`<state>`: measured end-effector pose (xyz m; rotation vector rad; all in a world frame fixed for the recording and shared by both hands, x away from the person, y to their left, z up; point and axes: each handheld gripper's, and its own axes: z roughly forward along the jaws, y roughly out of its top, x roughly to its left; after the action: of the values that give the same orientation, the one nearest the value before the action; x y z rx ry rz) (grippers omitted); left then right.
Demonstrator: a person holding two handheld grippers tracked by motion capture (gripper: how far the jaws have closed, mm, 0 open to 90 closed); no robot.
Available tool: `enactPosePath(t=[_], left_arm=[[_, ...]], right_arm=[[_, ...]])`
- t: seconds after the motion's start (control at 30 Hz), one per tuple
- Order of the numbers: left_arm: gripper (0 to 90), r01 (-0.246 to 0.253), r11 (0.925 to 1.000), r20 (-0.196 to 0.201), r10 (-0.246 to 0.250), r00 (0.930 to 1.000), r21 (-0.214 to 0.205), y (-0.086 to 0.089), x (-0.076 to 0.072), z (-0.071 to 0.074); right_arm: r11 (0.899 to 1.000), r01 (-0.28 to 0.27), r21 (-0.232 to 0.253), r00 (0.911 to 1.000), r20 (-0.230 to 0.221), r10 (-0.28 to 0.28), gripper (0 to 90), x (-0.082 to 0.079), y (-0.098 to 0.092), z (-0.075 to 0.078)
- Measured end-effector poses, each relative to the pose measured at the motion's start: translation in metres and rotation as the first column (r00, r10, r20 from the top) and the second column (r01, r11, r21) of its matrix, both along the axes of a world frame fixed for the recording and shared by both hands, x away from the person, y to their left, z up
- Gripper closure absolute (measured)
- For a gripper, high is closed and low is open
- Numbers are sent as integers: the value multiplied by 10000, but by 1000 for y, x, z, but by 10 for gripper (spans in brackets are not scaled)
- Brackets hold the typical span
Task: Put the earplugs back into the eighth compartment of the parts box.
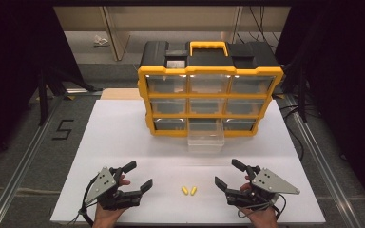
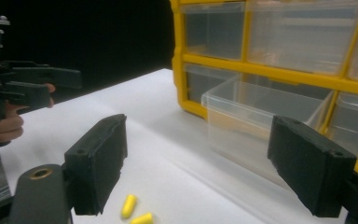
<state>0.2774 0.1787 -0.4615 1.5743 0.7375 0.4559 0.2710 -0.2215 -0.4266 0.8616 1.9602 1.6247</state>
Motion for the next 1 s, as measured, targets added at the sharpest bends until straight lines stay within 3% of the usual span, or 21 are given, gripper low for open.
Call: enactPosePath(t=[0.2,0.37,0.5,0.6,0.77,0.8,0.83,0.87,0.9,0.93,1.0], left_arm=[[163,-9,10000,17,9,10000,0,0,0,0],[163,2,10000,20,-2,10000,-8,0,0,0],[163,-3,10000,16,3,10000,-1,0,0,0],[163,-2,10000,29,2,10000,23,0,0,0],[163,-9,10000,16,9,10000,20,0,0,0],[163,-9,10000,16,9,10000,20,0,0,0],[163,-11,10000,29,11,10000,28,0,0,0],[164,-11,10000,29,11,10000,28,0,0,0],[164,-11,10000,32,10,10000,37,0,0,0],[164,-7,10000,37,7,10000,51,0,0,0],[163,-1,10000,32,1,10000,34,0,0,0]], right_arm=[[9949,-644,-771,9977,-237,628,213,4,10,2],[9893,-936,-1119,9949,-476,887,224,7,15,3],[9733,-1282,-1907,9873,-1171,1071,239,14,27,6],[9551,-1589,-2499,9805,-1532,1231,261,19,38,6],[9167,-2153,-3366,9648,-2184,1464,304,25,52,-1],[9167,-2153,-3366,9648,-2184,1464,304,25,52,-1],[9043,-2366,-3553,9568,-2469,1533,308,28,57,-4],[9043,-2366,-3553,9568,-2469,1533,308,28,57,-4],[8860,-2594,-3843,9497,-2684,1617,314,30,62,-7],[8860,-2594,-3843,9497,-2684,1617,314,30,62,-7],[8698,-2789,-4069,9422,-2911,1659,321,32,66,-9]])
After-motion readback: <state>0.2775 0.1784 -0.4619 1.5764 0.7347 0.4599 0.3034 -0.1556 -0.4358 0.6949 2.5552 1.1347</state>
